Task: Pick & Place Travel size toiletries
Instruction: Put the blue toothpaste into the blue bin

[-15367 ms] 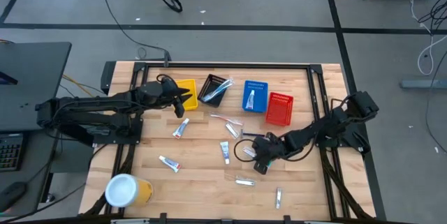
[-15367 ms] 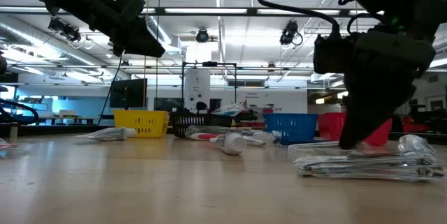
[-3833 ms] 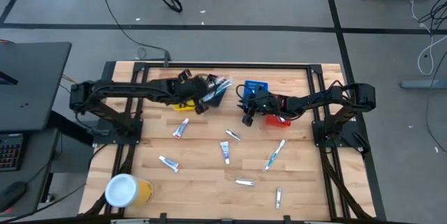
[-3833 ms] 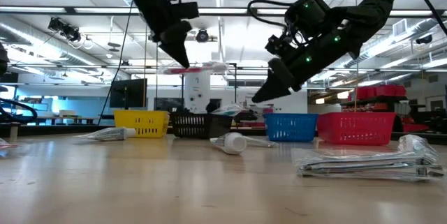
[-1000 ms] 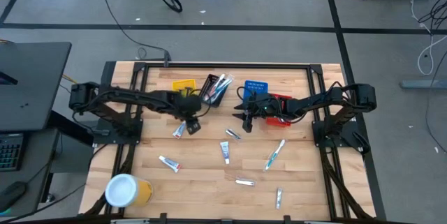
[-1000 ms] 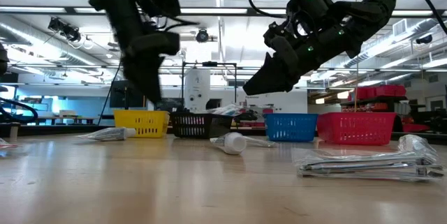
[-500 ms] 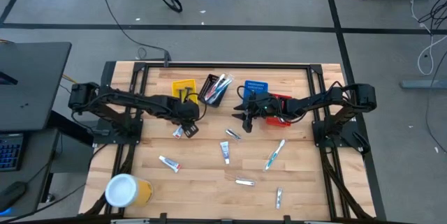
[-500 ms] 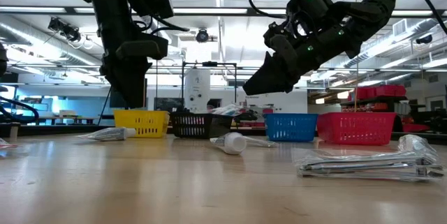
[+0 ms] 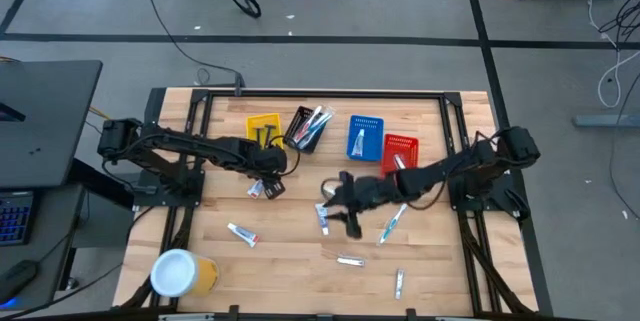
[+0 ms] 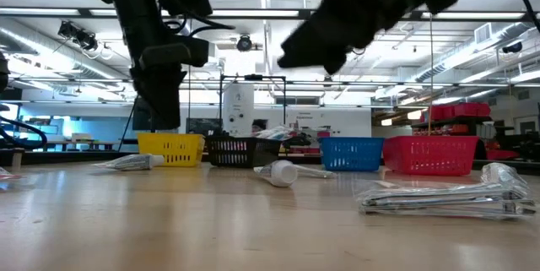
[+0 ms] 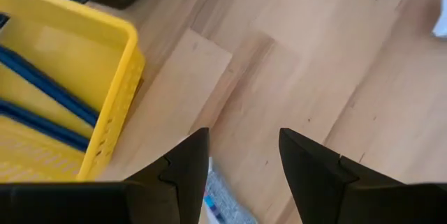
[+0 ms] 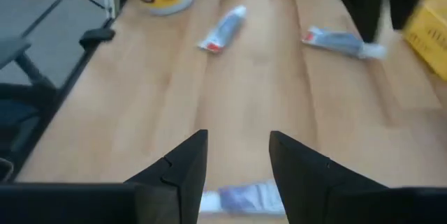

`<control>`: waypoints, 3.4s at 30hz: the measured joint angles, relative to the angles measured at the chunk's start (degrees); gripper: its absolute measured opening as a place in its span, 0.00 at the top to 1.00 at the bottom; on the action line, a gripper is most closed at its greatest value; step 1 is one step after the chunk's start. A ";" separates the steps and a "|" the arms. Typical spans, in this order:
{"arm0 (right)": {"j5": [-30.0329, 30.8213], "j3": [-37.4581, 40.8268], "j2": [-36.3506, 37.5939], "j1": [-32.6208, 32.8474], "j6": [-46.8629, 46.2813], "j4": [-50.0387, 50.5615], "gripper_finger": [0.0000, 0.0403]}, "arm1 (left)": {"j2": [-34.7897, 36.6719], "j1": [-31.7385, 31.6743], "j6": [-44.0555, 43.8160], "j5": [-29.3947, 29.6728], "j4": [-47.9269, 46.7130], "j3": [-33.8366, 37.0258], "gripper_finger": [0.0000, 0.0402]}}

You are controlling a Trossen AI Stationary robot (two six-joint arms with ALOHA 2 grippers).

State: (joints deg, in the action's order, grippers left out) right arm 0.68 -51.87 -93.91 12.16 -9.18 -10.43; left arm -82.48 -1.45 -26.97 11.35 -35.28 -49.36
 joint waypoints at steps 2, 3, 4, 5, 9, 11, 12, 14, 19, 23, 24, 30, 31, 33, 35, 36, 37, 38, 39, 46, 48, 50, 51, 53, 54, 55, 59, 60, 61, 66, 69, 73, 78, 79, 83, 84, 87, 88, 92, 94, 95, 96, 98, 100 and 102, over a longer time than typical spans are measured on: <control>3.83 -2.49 -1.87 2.18 -2.16 0.11 0.59 | -0.02 0.00 -0.07 0.00 0.86 0.00 0.54; 5.32 -3.15 -2.59 2.87 -3.59 0.26 0.59 | -0.02 0.00 -0.08 0.00 0.93 0.00 0.54; 5.99 -3.68 -3.29 3.48 -5.03 0.41 0.59 | -0.02 0.01 -0.08 0.00 1.01 0.00 0.54; 6.29 -4.17 -4.04 3.87 -6.84 0.40 0.59 | -0.02 0.02 -0.09 0.00 1.21 0.00 0.54; 6.31 -4.66 -6.74 4.46 -19.19 0.37 0.59 | -0.02 0.35 -0.45 0.00 1.84 0.00 0.54; 6.43 -4.66 -8.41 4.62 -26.54 1.62 0.59 | -0.02 0.69 -0.45 0.00 1.82 0.00 0.54; 6.39 -4.66 -9.40 4.81 -29.85 1.64 0.59 | -0.02 0.88 -0.40 0.00 1.78 0.00 0.54; 5.65 -4.66 -11.29 5.61 -33.41 1.44 0.59 | -0.02 1.31 0.14 0.00 1.81 0.00 0.54; 4.36 -7.39 -13.66 8.82 -33.97 4.61 0.59 | -0.02 2.36 0.75 -0.01 1.79 0.00 0.54; 4.72 -13.40 -13.69 9.38 -36.11 17.18 0.59 | -0.02 3.39 0.67 -0.01 1.79 0.00 0.54; 4.86 -14.90 -13.72 9.38 -37.13 20.55 0.59 | -0.02 3.58 0.67 -0.02 1.80 0.00 0.54; 6.28 -17.32 -13.82 7.67 -52.03 23.66 0.59 | -0.02 4.48 0.69 0.00 1.78 0.01 0.54; 6.25 -17.40 -14.21 7.35 -54.46 22.41 0.59 | -0.02 4.60 0.80 0.00 1.78 0.00 0.54; 5.60 -17.45 -15.15 6.95 -58.06 22.41 0.59 | -0.02 4.86 0.97 0.00 1.79 0.02 0.54; 4.28 -17.38 -16.58 6.74 -60.32 22.95 0.59 | -0.02 5.05 1.07 0.00 1.81 0.01 0.54; 3.31 -17.34 -17.26 6.67 -61.54 23.40 0.59 | -0.02 5.15 1.08 0.00 1.82 0.02 0.54; 2.12 -17.32 -17.81 6.61 -62.56 23.38 0.59 | -0.02 5.23 1.08 0.02 1.84 0.02 0.54; 1.13 -17.32 -18.24 6.55 -63.44 23.01 0.59 | -0.02 5.33 1.10 0.16 1.86 0.02 0.54; 0.75 -17.32 -18.67 6.50 -64.11 22.94 0.59 | -0.02 5.40 1.09 0.50 1.79 0.01 0.54; 4.99 -17.30 -19.01 5.66 -63.83 24.43 0.59 | -0.02 5.58 1.96 3.19 1.82 0.02 0.54; 4.18 -17.30 -19.11 5.06 -63.89 24.17 0.59 | -0.02 5.57 2.23 3.23 1.82 0.02 0.54; 2.33 -17.34 -19.77 4.66 -64.29 23.81 0.59 | -0.02 5.57 2.22 3.22 1.82 0.02 0.54; 2.03 -17.29 -20.12 4.62 -64.40 24.10 0.59 | -0.02 5.57 2.20 3.21 1.81 0.02 0.54; 2.20 -17.28 -20.61 4.70 -64.40 23.36 0.59 | -0.02 5.58 2.34 3.21 1.80 0.02 0.54; 2.31 -17.32 -20.73 4.72 -64.40 23.11 0.59 | -0.02 5.59 2.35 3.21 1.84 0.02 0.54; 2.52 -17.32 -20.74 4.73 -64.40 23.16 0.59 | -0.02 5.57 2.35 3.21 1.85 0.02 0.54; 4.62 -17.32 -20.66 4.58 -62.23 23.85 0.60 | -0.02 5.57 3.07 3.40 1.87 0.02 0.54; 4.61 -17.33 -20.65 4.43 -61.17 24.13 0.60 | -0.02 5.57 3.33 3.45 1.82 0.02 0.54; 4.67 -17.35 -20.63 4.31 -60.29 24.68 0.61 | -0.02 5.57 3.63 3.48 1.85 0.02 0.54; 5.08 -17.58 -20.39 3.50 -58.07 29.64 0.67 | -0.02 5.57 3.85 3.72 1.87 0.02 0.54; 5.08 -17.58 -20.32 3.13 -55.06 31.00 0.70 | -0.02 5.57 3.86 4.18 1.87 0.02 0.54; 4.80 -17.55 -20.33 2.66 -47.86 31.71 0.72 | -0.02 5.57 3.86 4.32 1.85 0.02 0.54; 5.95 -17.53 -20.24 2.54 -39.30 32.88 0.72 | -0.02 5.57 3.88 4.33 1.85 0.02 0.54; 6.55 -17.45 -20.01 2.54 -38.90 33.36 0.72 | -0.02 5.57 3.88 4.31 1.85 0.02 0.54; 8.90 -17.14 -18.43 2.06 -38.14 36.22 0.72 | -0.02 5.57 3.88 4.33 1.86 0.02 0.54; 9.73 -16.97 -17.73 1.83 -38.13 37.64 0.72 | -0.02 5.57 3.89 4.36 1.83 0.02 0.54; 11.66 -17.04 -15.11 0.88 -38.12 40.79 0.72 | -0.02 5.57 3.90 4.49 1.87 0.02 0.54; 12.06 -17.08 -14.24 0.45 -38.13 42.12 0.72 | -0.02 5.57 3.88 4.50 1.91 0.02 0.54; 13.68 -17.08 -10.69 -1.12 -37.72 46.27 0.73 | -0.02 5.57 3.90 4.50 2.21 0.02 0.54; 16.11 -17.12 -8.23 -1.77 -36.84 47.95 0.73 | -0.02 5.57 3.90 4.50 2.28 0.02 0.54; 17.98 -17.12 -6.98 -2.16 -36.56 49.55 0.74 | -0.02 5.54 3.90 4.50 2.28 0.02 0.54; 20.03 -17.12 -5.90 -2.64 -36.39 51.12 0.74 | -0.02 5.53 3.92 4.50 2.29 0.02 0.54; 24.28 -17.12 -3.32 -3.90 -36.86 54.82 0.74 | -0.02 5.53 4.66 4.50 2.46 0.02 0.54; 29.11 -17.21 -0.96 -5.83 -38.56 58.21 0.74 | -0.02 5.53 5.43 4.50 3.13 0.02 0.54; 31.87 -17.21 0.73 -8.31 -39.13 61.20 0.74 | -0.02 5.53 5.60 4.50 3.52 0.02 0.54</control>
State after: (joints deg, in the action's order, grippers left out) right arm 32.55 -69.08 -93.18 3.85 -48.31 50.77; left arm -82.50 4.08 -21.37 15.86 -31.75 -49.34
